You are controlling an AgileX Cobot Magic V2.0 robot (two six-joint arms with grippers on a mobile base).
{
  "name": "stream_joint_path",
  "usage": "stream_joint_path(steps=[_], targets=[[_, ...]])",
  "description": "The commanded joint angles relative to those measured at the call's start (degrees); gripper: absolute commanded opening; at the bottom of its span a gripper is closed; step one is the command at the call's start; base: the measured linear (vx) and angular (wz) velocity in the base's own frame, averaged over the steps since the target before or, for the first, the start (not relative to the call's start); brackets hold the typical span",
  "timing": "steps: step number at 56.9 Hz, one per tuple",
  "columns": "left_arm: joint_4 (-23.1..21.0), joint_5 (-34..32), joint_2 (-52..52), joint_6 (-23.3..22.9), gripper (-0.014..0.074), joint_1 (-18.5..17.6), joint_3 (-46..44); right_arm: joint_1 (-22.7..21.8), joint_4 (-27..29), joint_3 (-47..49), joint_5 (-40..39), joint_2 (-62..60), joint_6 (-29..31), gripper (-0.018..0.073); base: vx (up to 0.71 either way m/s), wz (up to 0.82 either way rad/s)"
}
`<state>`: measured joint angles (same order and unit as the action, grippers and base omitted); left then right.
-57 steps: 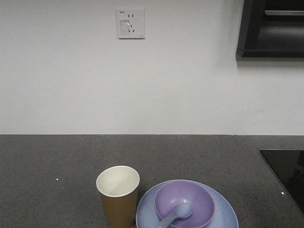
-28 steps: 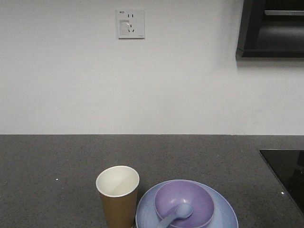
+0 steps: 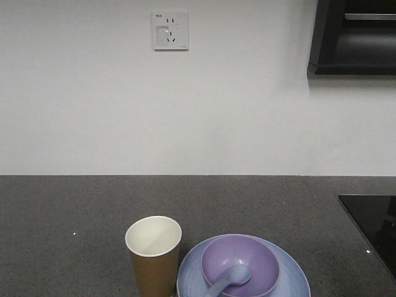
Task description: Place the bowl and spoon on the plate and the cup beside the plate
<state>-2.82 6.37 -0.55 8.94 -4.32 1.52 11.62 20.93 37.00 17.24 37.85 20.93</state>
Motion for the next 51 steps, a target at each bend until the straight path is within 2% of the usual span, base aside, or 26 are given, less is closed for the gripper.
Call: stream_joint_path(steps=[1,7,14,18,26,35,37,41,51], targets=[[-0.2,-4.7,-1.0,-0.5,-0.0003,0.0,-1.4,0.0,-1.6,1.7,-4.3,-0.4,0.4,-0.0011,0.00,0.00],[-0.2,-4.7,-1.0,-0.5,-0.0003,0.0,-1.4,-0.1,-8.8,0.3,-4.1,-2.8,-3.3,-0.0011,0.00,0.00],[-0.2,-4.7,-1.0,-0.5,-0.0003,0.0,-1.4,-0.5,-18.6,-7.3,-8.8,-9.5,-14.5,-0.0011,0.00,0.00],[-0.2,-4.7,-1.0,-0.5,-0.0003,0.0,-1.4,-2.4,-22.3,-13.8,-13.6,-14.2,-20.3,-0.0011,0.00,0.00],[-0.2,-4.7,-1.0,-0.5,-0.0003,0.0,-1.4,-9.4,-22.7,-28.0,-18.2,-24.8,-25.6,-0.0011,0.00,0.00],[-0.2,-4.7,-1.0,-0.5,-0.0003,0.0,-1.4,-11.5,-23.6,-37.9,-18.7,-31.6,-25.7,-0.0011,0.00,0.00],[-0.2,-4.7,-1.0,-0.5,-0.0003,0.0,-1.4,-11.5,-23.6,-39.3,-19.3,-33.2,-25.9,-0.0011,0.00,0.00],[-0.2,-4.7,-1.0,-0.5,-0.0003,0.0,-1.4,-11.5,-24.4,-38.9,-14.7,-35.9,-25.7,-0.0011,0.00,0.00],[-0.2,-4.7,-1.0,-0.5,-0.0003,0.0,-1.4,-11.5,-25.6,-39.0,-15.1,-38.8,-25.7,-0.0011,0.00,0.00]])
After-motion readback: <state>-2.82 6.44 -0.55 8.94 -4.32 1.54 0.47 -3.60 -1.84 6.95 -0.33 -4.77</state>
